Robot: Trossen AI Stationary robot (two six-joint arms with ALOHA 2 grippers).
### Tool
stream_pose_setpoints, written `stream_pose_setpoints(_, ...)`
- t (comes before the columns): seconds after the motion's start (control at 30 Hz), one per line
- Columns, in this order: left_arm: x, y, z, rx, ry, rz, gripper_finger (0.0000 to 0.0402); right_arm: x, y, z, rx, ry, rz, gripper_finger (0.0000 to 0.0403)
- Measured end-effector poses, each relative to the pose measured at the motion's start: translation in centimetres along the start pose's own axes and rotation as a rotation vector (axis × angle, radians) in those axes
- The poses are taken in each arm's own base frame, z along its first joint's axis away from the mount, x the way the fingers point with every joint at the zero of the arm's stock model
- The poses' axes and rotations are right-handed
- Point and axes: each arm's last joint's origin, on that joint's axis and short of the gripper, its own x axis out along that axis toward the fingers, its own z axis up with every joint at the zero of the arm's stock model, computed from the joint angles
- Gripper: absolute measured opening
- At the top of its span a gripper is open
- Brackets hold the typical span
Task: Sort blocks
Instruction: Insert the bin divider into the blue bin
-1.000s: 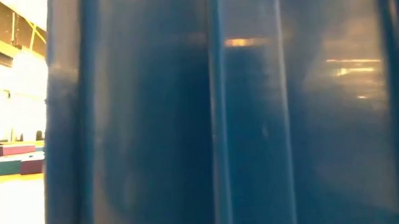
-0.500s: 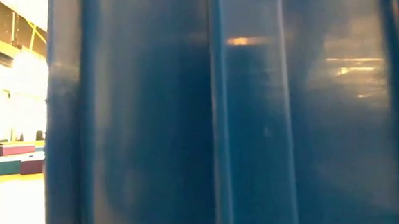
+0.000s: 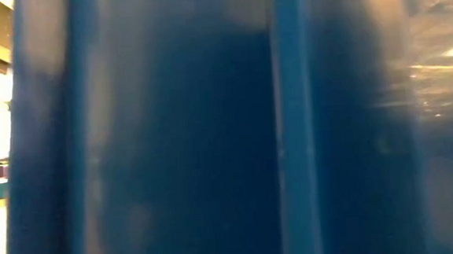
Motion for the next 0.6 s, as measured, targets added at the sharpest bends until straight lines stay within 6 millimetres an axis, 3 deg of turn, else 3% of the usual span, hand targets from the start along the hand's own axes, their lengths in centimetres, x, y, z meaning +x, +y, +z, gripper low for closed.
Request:
stream_pose_setpoints(0.13, 0.2, 0.5, 0.1, -0.014, -0.054, -0.099, 0.0025, 0.2, 0.5, -0.5, -0.015, 0.002, 0.003, 0.0)
stream_pose_setpoints(0.43, 3.7, 1.8, -1.7, -0.078, -0.077, -0.227, 0.0167, -0.6, 1.1, -1.2, -0.047, -0.008, 0.033, 0.0)
stream_pose_setpoints(0.6, 5.3, 1.5, -2.8, -0.095, -0.035, -0.237, 0.0196, -0.9, 1.3, -1.4, -0.04, -0.011, 0.047, 0.0)
